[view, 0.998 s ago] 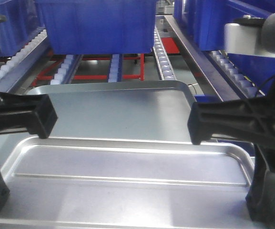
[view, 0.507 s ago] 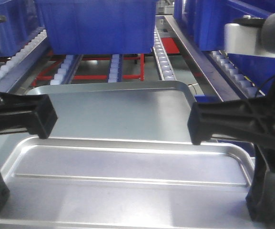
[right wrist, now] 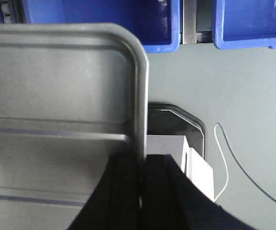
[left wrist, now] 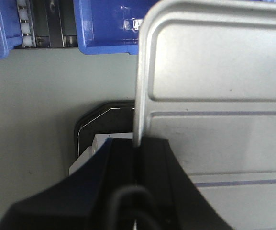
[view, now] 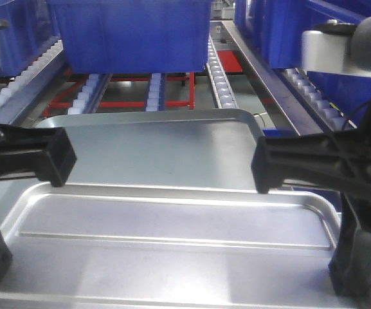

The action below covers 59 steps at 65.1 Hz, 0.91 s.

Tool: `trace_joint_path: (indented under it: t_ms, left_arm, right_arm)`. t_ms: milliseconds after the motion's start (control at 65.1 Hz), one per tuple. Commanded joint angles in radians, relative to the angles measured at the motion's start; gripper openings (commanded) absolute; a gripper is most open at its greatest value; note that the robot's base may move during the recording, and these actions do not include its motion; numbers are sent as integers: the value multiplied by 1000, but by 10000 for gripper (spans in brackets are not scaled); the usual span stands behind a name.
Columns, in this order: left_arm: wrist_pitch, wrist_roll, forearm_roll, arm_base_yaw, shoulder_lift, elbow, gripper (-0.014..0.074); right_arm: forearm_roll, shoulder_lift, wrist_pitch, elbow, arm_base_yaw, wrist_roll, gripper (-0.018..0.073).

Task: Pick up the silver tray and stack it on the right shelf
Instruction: 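Carry the tray toward the larger silver tray on the shelf, then lower the held tray into the larger silver tray with both grippers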

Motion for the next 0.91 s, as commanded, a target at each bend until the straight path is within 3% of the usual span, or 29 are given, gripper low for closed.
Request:
trace_joint_path:
  t_ms: [0,138,246,676,891]
  left_arm:
    - [42,0,50,3,-25,-19,-99]
    - [16,86,29,55,-25,-21,-99]
    - [-35,177,-11,134,-25,-21,-99]
    - [-205,712,-285,476,151,-185,-99]
    - [-219,850,-363,573,302,-322,-99]
  right_arm:
    - [-54,-26,13,-18,-8,-25,60]
    - [-55,-20,-70,-38,-47,-69,60]
    - [-54,21,-80,-88,-111,-141,60]
    - [-28,344,-127,-470,-244,-373,58]
    - [18,499,-151,-656,-302,-419,58]
